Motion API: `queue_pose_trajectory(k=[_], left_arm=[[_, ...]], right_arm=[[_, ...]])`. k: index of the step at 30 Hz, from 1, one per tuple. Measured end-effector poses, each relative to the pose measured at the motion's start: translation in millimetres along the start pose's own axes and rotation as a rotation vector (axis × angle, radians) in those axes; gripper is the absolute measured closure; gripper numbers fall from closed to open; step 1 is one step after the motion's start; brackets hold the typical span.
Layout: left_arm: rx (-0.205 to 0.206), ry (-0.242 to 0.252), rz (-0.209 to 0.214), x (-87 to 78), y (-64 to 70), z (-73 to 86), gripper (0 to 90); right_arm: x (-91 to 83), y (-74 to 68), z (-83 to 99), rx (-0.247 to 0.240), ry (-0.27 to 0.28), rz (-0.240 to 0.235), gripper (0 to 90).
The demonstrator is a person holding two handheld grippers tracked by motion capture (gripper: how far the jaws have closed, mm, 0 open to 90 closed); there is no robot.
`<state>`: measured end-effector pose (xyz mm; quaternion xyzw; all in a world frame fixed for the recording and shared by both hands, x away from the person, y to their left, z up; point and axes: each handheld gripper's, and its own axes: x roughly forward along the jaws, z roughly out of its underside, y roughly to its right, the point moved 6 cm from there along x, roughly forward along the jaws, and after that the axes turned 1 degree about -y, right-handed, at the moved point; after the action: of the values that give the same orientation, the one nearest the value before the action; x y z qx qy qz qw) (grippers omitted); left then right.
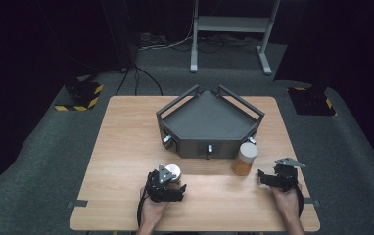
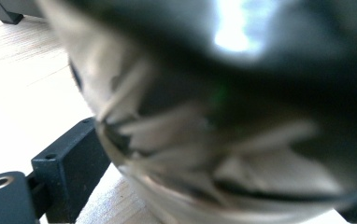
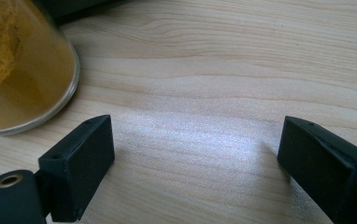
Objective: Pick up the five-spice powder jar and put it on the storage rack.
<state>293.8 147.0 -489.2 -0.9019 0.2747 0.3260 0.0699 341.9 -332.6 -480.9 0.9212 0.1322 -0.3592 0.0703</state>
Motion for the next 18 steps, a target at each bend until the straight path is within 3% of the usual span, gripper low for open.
queue_pose_trajectory(k=[18], left_arm=[[-0.019,0.023,-0.026,3.9,3.0,-1.2,15.1]], right_arm=[[0.0,0.0,0.0,0.0,0.0,0.0,10.9]])
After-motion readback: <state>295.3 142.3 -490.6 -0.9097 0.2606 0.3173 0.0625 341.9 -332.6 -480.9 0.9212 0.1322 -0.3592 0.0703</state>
